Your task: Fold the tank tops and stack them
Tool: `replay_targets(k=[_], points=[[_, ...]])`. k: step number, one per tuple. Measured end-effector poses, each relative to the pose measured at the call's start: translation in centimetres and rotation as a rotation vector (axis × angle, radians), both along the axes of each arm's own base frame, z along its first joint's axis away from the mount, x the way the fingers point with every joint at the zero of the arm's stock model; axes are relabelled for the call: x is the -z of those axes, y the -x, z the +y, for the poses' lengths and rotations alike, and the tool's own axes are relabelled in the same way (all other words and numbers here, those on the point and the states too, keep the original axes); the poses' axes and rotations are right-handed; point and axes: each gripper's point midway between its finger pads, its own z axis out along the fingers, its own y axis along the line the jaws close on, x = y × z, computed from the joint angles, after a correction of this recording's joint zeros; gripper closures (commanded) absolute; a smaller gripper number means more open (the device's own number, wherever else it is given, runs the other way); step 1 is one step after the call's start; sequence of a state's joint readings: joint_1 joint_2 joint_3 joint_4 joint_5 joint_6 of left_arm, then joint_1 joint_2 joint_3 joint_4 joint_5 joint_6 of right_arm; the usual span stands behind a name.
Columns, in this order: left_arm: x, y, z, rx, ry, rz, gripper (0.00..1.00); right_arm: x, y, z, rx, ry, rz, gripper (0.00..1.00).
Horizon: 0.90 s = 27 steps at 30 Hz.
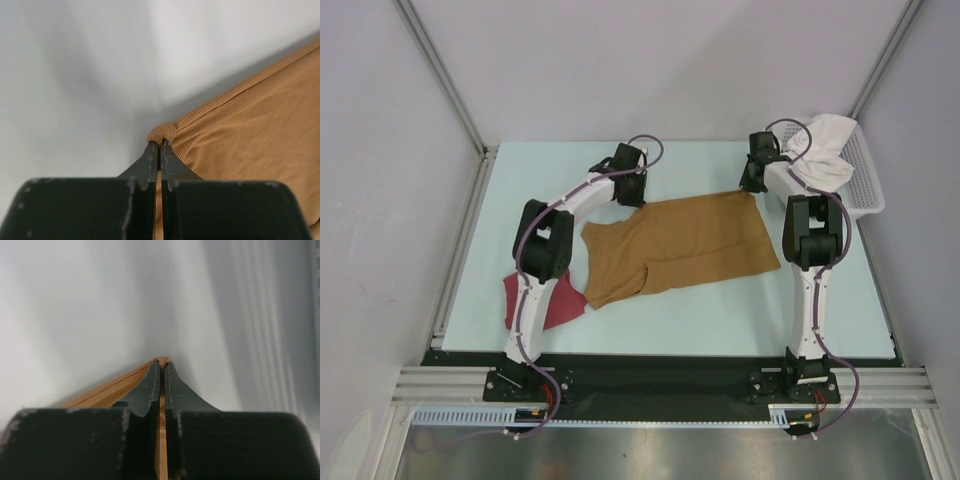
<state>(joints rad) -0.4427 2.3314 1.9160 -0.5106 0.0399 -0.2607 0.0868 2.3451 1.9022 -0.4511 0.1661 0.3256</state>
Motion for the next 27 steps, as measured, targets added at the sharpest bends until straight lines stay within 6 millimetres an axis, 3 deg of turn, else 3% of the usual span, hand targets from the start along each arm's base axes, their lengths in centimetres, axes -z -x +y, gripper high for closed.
replay_targets(k=[7, 15, 27], points=[[-2.4, 0.1, 0.0, 0.002, 0.033, -0.07, 1.0, -1.6, 0.2, 0.0, 0.007, -0.024, -0.035, 1.0], [-2.6, 0.9, 0.4, 0.008, 0.034, -0.082, 1.0, -2.4, 0.9, 0.1, 0.007, -0.033, -0.053, 1.0], [-3.5, 5.1, 0.0, 0.045, 0.027, -0.085, 1.0, -3.5, 4.9, -0.4, 0.039, -0.037, -0.051, 1.0]])
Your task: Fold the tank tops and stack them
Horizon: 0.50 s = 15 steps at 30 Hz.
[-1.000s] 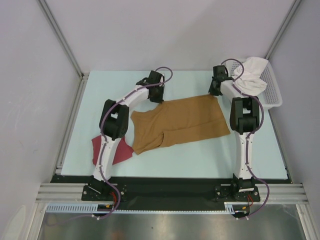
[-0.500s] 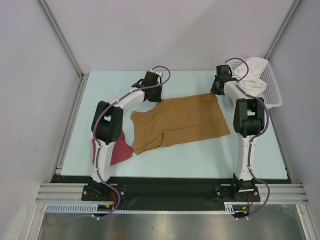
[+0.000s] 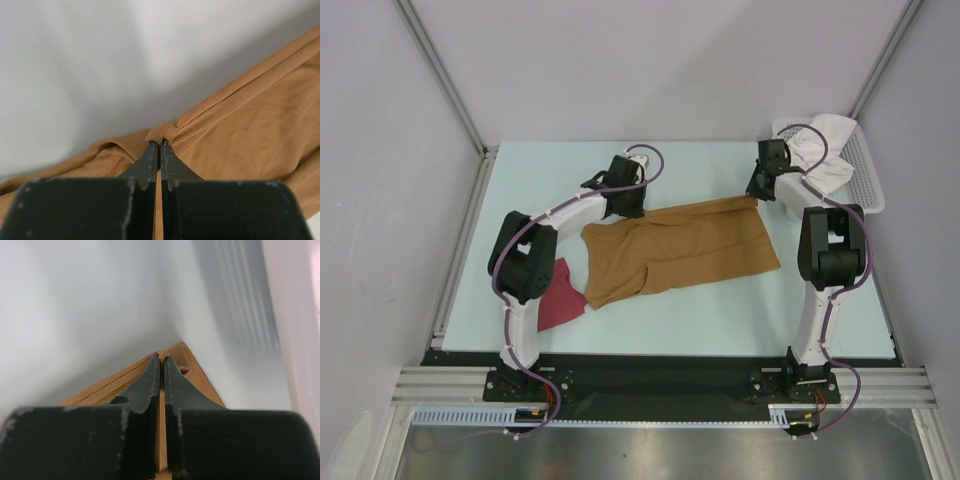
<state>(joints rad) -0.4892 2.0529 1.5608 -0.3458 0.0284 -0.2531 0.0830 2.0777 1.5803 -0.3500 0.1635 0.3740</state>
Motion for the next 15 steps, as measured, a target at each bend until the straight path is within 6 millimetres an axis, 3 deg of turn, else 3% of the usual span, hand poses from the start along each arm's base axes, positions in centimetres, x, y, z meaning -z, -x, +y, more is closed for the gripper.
replay_targets(k=[8, 15], points=[[0.8, 2.5, -0.8, 0.026, -0.031, 0.001, 1.0, -1.0, 2.2, -0.8, 0.041, 0.016, -0.016, 1.0], [0.9, 4.9, -0.6, 0.031, -0.039, -0.001, 1.0, 0.3, 4.6, -1.6, 0.084, 0.017, 0.022, 0.99]])
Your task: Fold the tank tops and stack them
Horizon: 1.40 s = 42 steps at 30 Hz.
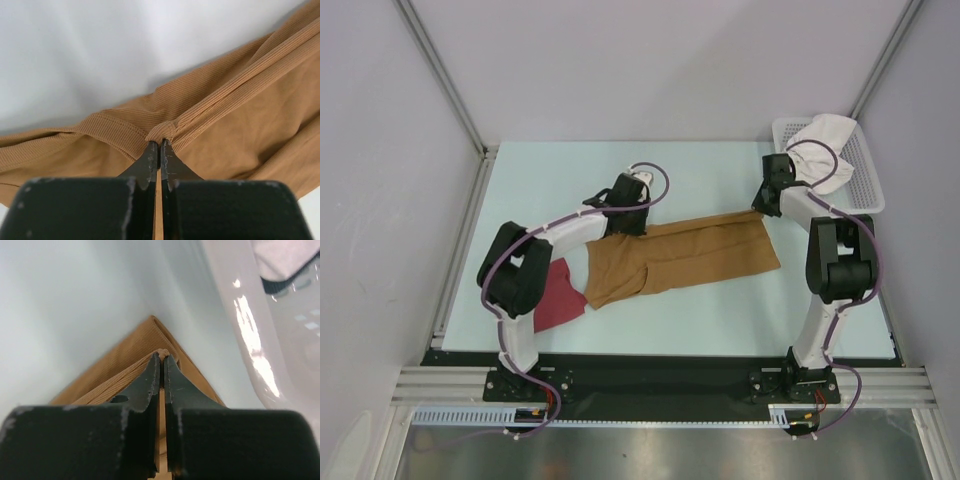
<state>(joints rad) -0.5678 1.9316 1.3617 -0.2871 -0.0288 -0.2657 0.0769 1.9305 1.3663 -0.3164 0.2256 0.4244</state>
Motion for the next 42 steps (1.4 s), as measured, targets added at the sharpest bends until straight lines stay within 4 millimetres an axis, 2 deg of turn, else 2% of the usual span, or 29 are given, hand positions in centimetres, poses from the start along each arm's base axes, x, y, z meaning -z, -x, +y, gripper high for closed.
replay_targets(k=[6, 10, 18, 26, 37, 39, 40, 41, 42], points=[[-0.3, 1.8, -0.2, 0.001, 0.008, -0.016, 1.0, 0.9, 2.2, -0.7, 0.039, -0.002, 0.028, 0.98], [0.1, 3.0, -0.4, 0.007, 0.007, -0.011, 1.0, 0.8, 3.3, -1.4, 0.064, -0.013, 0.025, 0.98], [0.9, 4.8, -0.2, 0.003, 0.019, -0.001, 1.0, 0.1, 3.8, -1.7, 0.077, -0.032, -0.002, 0.97], [1.5, 6.2, -0.4, 0.001, 0.023, 0.002, 1.0, 0.4, 4.1, -1.5, 0.073, -0.041, 0.0, 0.96], [2.7, 8.1, -0.6, -0.002, 0.019, 0.019, 0.99, 2.3, 5.5, -1.9, 0.112, -0.06, 0.033, 0.94], [2.7, 8.1, -0.5, -0.009, 0.019, 0.016, 0.99, 2.6, 6.0, -2.0, 0.124, -0.066, 0.036, 0.87], [2.7, 8.2, -0.4, -0.012, 0.019, 0.017, 0.98, 2.7, 6.3, -2.1, 0.13, -0.069, 0.035, 0.78], [2.7, 8.2, -0.4, -0.014, 0.02, 0.015, 0.94, 2.8, 6.6, -2.1, 0.139, -0.075, 0.033, 0.67], [2.6, 8.2, -0.3, -0.016, 0.02, 0.013, 0.89, 2.9, 6.8, -2.2, 0.148, -0.079, 0.031, 0.66]])
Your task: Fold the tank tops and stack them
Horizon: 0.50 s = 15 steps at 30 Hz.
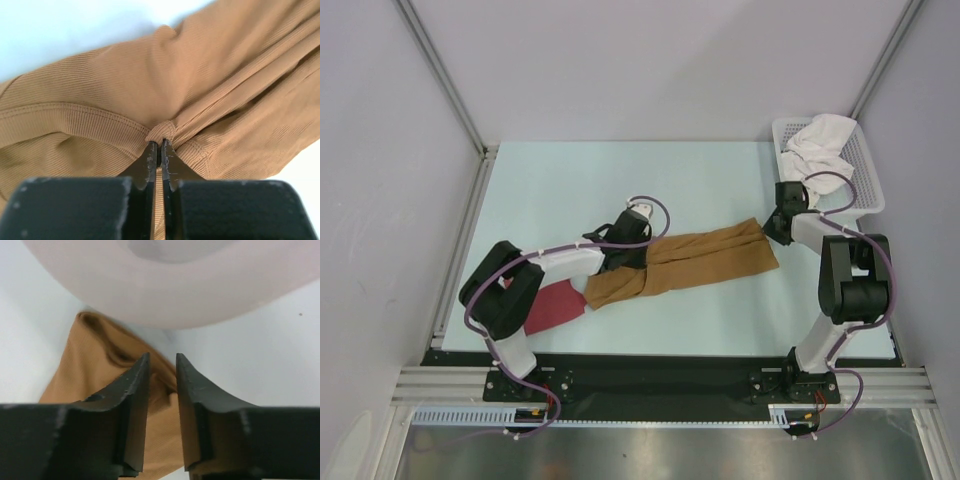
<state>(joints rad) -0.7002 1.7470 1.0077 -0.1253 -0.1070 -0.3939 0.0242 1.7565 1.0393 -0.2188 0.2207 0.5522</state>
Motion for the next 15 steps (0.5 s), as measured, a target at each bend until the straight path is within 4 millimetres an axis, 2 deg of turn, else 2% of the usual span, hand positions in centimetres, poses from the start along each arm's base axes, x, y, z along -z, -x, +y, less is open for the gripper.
replay_targets(k=[1, 2, 5, 8, 10, 15], points=[[-0.1, 0.0, 0.1, -0.004, -0.002, -0.003, 0.85, 0.0, 0.2, -0.2, 0.006, 0.004, -0.002, 0.66], [0.0, 0.1, 0.3, -0.012, -0.006, -0.004, 0.71, 0.0, 0.3, -0.4, 0.009, 0.006, -0.006, 0.65], [-0.2, 0.2, 0.8, -0.029, -0.018, -0.003, 0.5, -0.7, 0.3, -1.2, 0.032, 0.005, -0.03, 0.65], [-0.8, 0.2, 1.2, -0.042, -0.024, -0.013, 0.38, -2.0, 0.1, -1.9, 0.051, 0.006, -0.072, 0.64], [-1.7, 0.3, 1.4, -0.047, -0.021, -0.025, 0.34, -3.1, 0.0, -2.2, 0.06, 0.008, -0.104, 0.56], [-4.7, 0.1, 1.8, -0.066, 0.004, -0.08, 0.27, -6.1, -0.4, -1.8, 0.034, -0.001, -0.202, 0.48]])
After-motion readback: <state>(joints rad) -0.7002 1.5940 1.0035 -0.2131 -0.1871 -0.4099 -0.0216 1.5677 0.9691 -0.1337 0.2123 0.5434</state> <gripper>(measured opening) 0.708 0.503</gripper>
